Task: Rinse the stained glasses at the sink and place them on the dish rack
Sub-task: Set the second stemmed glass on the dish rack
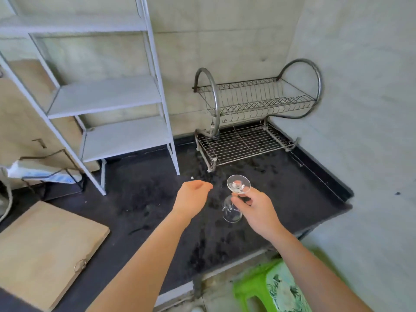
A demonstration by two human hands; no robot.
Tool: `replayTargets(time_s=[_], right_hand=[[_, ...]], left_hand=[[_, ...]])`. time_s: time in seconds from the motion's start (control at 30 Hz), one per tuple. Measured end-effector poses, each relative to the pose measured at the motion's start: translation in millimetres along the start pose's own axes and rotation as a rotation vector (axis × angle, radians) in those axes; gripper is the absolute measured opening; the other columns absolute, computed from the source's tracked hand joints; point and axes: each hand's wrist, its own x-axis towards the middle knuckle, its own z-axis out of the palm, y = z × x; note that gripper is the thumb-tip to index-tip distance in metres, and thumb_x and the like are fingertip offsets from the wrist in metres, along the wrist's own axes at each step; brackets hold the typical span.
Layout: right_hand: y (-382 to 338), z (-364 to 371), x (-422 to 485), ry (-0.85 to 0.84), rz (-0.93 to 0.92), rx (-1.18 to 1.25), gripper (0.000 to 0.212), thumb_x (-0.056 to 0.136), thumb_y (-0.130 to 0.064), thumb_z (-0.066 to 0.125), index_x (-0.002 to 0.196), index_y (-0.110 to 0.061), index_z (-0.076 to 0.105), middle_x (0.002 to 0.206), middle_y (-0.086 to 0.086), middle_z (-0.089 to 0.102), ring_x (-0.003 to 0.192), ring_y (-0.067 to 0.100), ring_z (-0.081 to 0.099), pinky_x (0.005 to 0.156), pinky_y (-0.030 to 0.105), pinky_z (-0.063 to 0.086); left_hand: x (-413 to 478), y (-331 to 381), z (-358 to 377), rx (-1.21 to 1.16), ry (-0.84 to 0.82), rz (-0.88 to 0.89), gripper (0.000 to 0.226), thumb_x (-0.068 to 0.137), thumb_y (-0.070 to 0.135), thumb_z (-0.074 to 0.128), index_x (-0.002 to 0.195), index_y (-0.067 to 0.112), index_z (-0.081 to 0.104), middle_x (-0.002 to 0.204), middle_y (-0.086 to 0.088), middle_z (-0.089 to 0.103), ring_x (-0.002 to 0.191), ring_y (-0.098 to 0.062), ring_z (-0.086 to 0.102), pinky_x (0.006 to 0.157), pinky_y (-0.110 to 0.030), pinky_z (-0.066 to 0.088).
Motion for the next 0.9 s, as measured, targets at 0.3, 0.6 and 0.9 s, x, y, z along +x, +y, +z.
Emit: replayTargets(time_s=[0.3, 0.6, 0.9], right_hand=[[44.4, -9.0, 151.2, 0.11, 0.07, -0.067, 0.011, 0.092, -0.021, 0.06, 0.096, -0.013, 0.067, 0.092, -0.001, 0.065, 0.086, 0.016, 0.061, 0.08, 0.036, 0.052], [80.5, -3.2, 271.9, 0.085, -0.017, -0.129, 0.013, 0.095, -0.018, 0.057, 0.1, -0.009, 0.066, 0.095, 0.004, 0.065, 0.081, 0.015, 0.06, 0.072, 0.023, 0.044], [104.6, 3.0, 370.0, -0.001, 0.096, 0.042, 0.01, 0.093, 0.0, 0.054, 0.092, -0.009, 0.056, 0.075, 0.008, 0.053, 0.058, -0.005, 0.059, 0.063, 0.012, 0.046]], left_hand=[[143.5, 13.5, 30.4, 0.366, -0.045, 0.04, 0.016, 0.098, 0.024, 0.042, 0.092, 0.026, 0.057, 0.083, -0.003, 0.066, 0.065, -0.019, 0.056, 0.065, -0.03, 0.05], [238.6, 7.8, 67.8, 0.539, -0.078, -0.042, 0.059, 0.101, 0.039, 0.035, 0.151, 0.01, 0.023, 0.158, -0.011, 0.022, 0.143, -0.03, 0.024, 0.115, -0.04, 0.027], [267.7, -1.0, 103.3, 0.697, 0.005, -0.072, 0.062, 0.103, 0.031, 0.028, 0.152, 0.007, -0.001, 0.161, -0.005, -0.009, 0.148, -0.021, -0.009, 0.121, -0.037, 0.012]])
